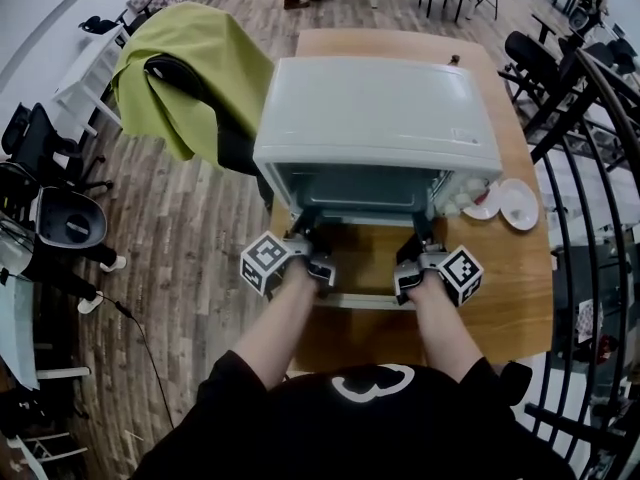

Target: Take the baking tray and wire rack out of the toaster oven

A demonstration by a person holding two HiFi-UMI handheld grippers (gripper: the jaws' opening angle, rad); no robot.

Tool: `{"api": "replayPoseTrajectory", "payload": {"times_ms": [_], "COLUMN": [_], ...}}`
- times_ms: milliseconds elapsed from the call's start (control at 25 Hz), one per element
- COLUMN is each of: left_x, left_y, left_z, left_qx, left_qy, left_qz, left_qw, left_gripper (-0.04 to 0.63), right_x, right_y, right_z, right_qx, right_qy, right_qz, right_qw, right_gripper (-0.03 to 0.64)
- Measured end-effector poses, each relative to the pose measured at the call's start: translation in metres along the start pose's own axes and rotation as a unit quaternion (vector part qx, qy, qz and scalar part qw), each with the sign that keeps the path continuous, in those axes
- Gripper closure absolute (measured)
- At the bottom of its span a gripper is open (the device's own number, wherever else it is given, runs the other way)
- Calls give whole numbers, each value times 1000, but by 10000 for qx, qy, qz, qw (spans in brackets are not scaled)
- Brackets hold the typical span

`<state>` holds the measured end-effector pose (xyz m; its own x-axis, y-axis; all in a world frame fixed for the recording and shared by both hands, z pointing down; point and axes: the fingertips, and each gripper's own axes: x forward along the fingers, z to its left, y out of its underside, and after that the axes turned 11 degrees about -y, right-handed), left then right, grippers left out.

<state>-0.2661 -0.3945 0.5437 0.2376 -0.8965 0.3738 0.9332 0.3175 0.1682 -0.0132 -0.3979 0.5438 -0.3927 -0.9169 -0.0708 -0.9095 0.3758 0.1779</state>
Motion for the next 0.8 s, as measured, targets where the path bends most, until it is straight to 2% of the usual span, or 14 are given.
{"api": "replayPoseTrajectory", "payload": {"times_ms": [800], "left_x": [-69], "left_y": [22], "left_z": [11], "left_qx": [-33], "left_qy": [-12], "left_qz": [-121], "left_qw": [9999], "left_gripper": [548], "right_x": [-62], "right_y": [22], "right_z": [17], "right_qx": [57], "right_qy": [9], "right_qz": [212], "right_qw": [9998], "right_gripper": [574]}}
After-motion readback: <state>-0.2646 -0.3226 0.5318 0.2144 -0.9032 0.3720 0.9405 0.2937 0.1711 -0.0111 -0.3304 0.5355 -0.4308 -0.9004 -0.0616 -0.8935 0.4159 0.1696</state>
